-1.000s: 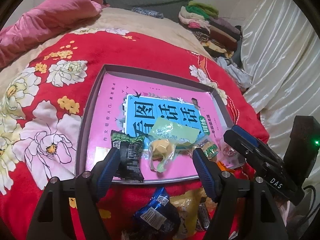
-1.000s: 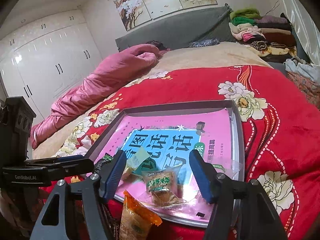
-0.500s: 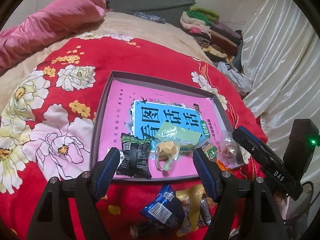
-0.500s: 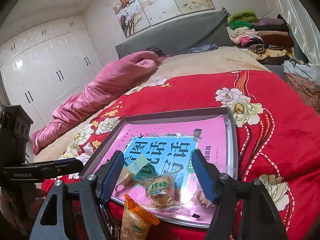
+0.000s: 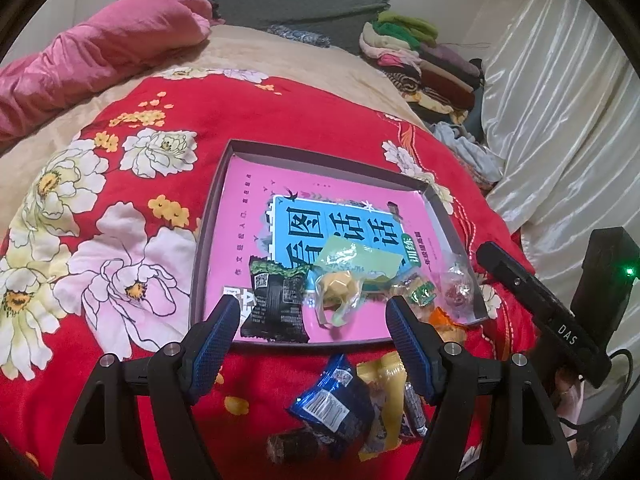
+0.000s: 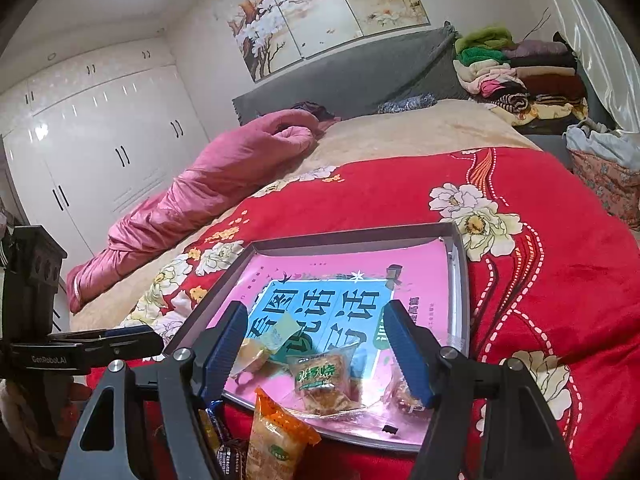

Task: Organize snacks
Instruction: 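Withdraw both tools from the tray back toward the snack pile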

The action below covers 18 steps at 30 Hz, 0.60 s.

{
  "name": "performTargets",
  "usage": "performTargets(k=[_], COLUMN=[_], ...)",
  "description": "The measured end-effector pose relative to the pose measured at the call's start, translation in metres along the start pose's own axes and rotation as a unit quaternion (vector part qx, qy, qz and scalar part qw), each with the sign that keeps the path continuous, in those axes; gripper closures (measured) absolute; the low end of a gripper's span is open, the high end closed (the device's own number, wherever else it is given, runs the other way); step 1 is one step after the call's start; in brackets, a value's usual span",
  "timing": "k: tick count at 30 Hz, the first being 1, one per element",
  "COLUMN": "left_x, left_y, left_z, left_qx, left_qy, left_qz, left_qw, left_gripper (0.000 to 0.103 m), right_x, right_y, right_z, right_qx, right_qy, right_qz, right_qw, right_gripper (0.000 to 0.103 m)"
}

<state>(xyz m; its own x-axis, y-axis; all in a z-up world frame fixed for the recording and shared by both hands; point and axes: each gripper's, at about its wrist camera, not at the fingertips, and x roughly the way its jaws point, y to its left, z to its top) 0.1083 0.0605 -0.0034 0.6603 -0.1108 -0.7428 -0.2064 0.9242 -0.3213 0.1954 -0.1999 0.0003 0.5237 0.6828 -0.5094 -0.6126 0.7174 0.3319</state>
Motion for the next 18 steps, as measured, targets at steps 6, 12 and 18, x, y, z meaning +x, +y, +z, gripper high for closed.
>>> performTargets(k=[6, 12, 18], left_x=[-0.002, -0.002, 0.0], left_y=[-0.002, -0.007, -0.015], left_z=[-0.004, -0.01, -0.017], left_qx=[0.005, 0.013, 0.025], left_qy=[0.002, 0.007, 0.016], left_qz=[-0.002, -0.003, -0.005], left_qw=[1.0, 0.9999, 0.9996], left_gripper=[0.026, 0.026, 0.026], right_x=[-0.004, -0.01, -0.018], right_y=[0.001, 0.004, 0.003], right_z=[-0.001, -0.004, -0.009], right_qx=[0.0, -0.004, 0.004], right_qy=[-0.001, 0.0, -0.001], right_qz=[0.002, 0.001, 0.0], right_qw=[1.0, 1.0, 1.0], right_gripper=[0.033, 0.032, 0.032])
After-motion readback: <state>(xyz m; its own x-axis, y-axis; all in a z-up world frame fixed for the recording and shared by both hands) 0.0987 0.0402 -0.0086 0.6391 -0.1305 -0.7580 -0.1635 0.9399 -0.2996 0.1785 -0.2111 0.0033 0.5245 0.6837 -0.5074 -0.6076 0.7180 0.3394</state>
